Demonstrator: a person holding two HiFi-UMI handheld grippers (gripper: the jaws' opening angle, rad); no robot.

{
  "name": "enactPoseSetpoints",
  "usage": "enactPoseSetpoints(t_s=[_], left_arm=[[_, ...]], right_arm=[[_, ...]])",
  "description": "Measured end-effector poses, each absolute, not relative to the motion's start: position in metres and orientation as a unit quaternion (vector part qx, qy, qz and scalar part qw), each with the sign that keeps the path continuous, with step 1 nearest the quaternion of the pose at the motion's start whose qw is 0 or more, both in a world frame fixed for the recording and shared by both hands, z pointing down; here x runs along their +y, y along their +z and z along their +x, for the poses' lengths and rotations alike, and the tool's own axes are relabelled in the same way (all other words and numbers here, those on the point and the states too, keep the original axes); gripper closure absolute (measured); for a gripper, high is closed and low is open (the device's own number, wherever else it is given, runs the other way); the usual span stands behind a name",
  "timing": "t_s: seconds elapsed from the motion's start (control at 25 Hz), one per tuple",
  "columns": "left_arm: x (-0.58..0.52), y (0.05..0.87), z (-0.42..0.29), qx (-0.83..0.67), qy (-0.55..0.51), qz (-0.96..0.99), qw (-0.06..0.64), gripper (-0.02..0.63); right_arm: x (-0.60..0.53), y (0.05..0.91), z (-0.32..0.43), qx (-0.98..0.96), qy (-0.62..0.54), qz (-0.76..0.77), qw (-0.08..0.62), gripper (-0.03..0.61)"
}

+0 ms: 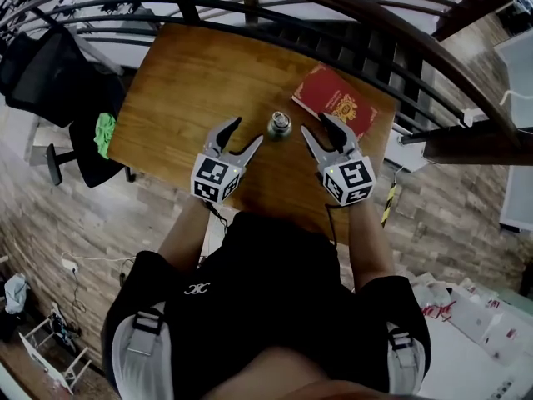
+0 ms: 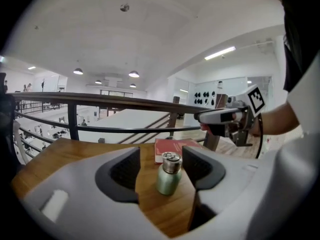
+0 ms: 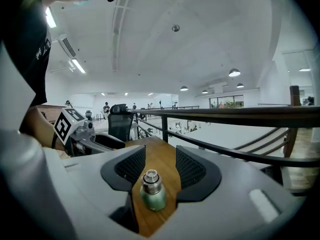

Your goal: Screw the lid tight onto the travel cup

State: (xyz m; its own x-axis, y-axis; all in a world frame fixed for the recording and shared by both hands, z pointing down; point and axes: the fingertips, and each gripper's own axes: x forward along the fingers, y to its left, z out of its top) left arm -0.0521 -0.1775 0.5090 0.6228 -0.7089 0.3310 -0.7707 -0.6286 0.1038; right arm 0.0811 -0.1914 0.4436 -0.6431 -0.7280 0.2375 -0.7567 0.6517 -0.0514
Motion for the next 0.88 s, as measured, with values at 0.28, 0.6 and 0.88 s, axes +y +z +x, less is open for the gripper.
enactPoseSetpoints(t_s=[0.28,0.6,0.88], left_arm=[[-0.172,0.550,-0.025,-0.354,0.183,0.913,0.091,0.309],[-0.173,0.592,-0.007,-0.314,0.197,0.922,0.113,0.281],[-0.187,0.623,0.005,-0.283,0.210,0.928,0.125,0.251]], right_arm=[[-0.185,0.482,0.055,-0.916,0.086,0.359,0.155,0.413],[-0.183,0.520,0.036,-0.920,0.094,0.313,0.217,0.384],[-0.191,0.544,0.028,-0.921,0.097,0.275,0.258,0.347]])
